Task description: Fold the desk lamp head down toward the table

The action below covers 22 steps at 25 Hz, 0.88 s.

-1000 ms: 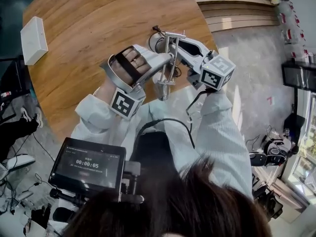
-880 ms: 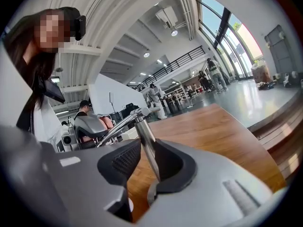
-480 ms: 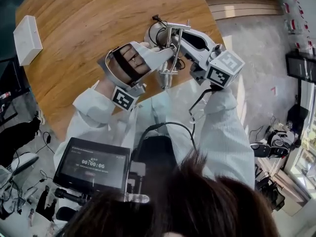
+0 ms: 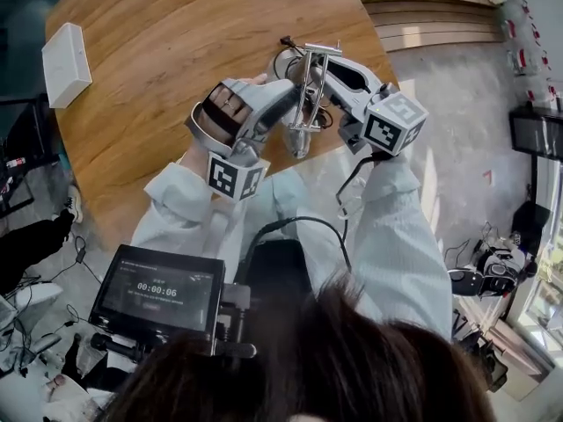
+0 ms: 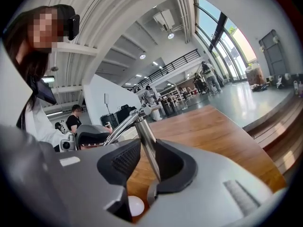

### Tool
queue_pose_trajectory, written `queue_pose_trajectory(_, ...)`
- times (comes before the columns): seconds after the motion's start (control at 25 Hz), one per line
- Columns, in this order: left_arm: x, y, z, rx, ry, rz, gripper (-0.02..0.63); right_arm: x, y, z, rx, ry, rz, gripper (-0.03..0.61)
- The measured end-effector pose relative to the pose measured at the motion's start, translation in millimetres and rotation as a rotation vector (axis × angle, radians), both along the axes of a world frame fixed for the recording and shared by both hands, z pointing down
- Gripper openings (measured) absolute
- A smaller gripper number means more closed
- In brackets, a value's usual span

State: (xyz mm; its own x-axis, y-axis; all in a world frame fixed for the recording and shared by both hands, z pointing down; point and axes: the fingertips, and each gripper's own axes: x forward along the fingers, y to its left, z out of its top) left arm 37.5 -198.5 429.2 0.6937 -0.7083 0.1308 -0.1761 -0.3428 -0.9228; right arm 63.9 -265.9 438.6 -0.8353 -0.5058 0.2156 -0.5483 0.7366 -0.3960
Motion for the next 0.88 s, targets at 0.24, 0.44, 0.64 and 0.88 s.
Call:
queue_pose_trajectory(0.24, -24.8, -4.9, -15.7, -0.354, 0.202, -0.155, 0.164, 16.5, 11.6, -4.7, -0.024, -0.010, 0.097, 0.087)
queue_pose_trajectory(0.44, -29.8, -11.5, -40.7, -0.540, 0.314, -0.236, 0.126, 34.3, 31.5, -15.3, 0.024, 0.083, 0.149, 0.083)
queue_pose_trajectory(0.64, -16.9, -7.0, -68.5, -0.644, 0.417, -0.292, 0.003, 35.9, 52.5, -62.9, 0.151, 0.073, 0.187, 0.002)
queue_pose_trajectory(0.88, -11.0, -7.2, -82.9, -0.741, 0.576, -0.355, 0.003, 25.2, 60.1, -100.4, 0.234, 0.088, 0.236, 0.002)
